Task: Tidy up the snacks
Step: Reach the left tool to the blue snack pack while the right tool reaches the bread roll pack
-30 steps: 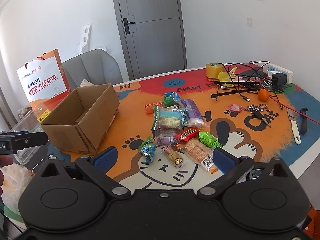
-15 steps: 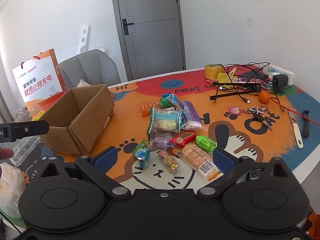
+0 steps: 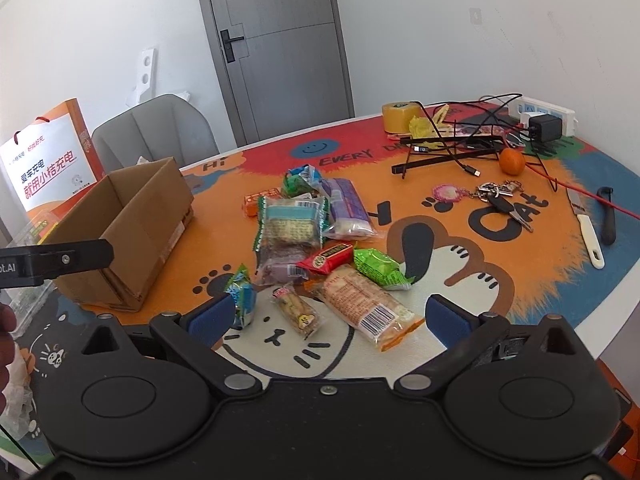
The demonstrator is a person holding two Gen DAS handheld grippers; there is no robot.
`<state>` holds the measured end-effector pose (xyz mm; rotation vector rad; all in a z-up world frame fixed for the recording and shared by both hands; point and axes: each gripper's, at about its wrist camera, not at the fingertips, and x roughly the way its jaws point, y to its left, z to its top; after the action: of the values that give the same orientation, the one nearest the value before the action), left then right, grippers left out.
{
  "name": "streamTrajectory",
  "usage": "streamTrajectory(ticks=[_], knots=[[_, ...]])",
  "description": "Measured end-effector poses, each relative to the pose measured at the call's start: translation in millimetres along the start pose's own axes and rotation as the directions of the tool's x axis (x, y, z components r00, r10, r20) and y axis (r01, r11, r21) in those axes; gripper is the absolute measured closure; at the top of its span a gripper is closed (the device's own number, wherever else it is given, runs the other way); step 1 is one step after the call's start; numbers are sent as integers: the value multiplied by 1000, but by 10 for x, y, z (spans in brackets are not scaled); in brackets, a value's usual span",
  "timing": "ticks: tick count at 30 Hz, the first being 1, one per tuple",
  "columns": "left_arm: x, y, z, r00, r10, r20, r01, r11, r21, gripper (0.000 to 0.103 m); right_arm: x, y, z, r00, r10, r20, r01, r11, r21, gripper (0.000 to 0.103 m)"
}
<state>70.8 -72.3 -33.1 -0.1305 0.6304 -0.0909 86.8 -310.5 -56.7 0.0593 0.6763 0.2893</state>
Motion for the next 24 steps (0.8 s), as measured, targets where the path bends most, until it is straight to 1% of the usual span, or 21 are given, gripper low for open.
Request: streamTrajectory(ticks=[4,10,14,17,21,24], knots=[[130,-112,-29,1000,-21,-9,21,1000,13,1,43,-61,-28,1000,-7,-5,7,1000,-10,0],[314,-209,-67,998,-46,-35,46,999,-11,2,143,-184,-54,1000,-7,-17,7,1000,16,0],[467,-300,-132,998,-32,-56,32,1000,1,3,239,-262,-86,1000,-19,-24,19,999,28,0],[588,-358,-177,997,-39,-74,39,999,-4,3,300,-295,-100,999,-25,-32,26,999,31,0],[698,-425,-227,997,-22,-77,23,1000,12,3,375,-324,-109,999,-22,-39,24,999,32,1],[785,-431,-229,995,-22,-94,22,1000,3,4,439,-363,-119,998,-28,-49,30,999,37,1]])
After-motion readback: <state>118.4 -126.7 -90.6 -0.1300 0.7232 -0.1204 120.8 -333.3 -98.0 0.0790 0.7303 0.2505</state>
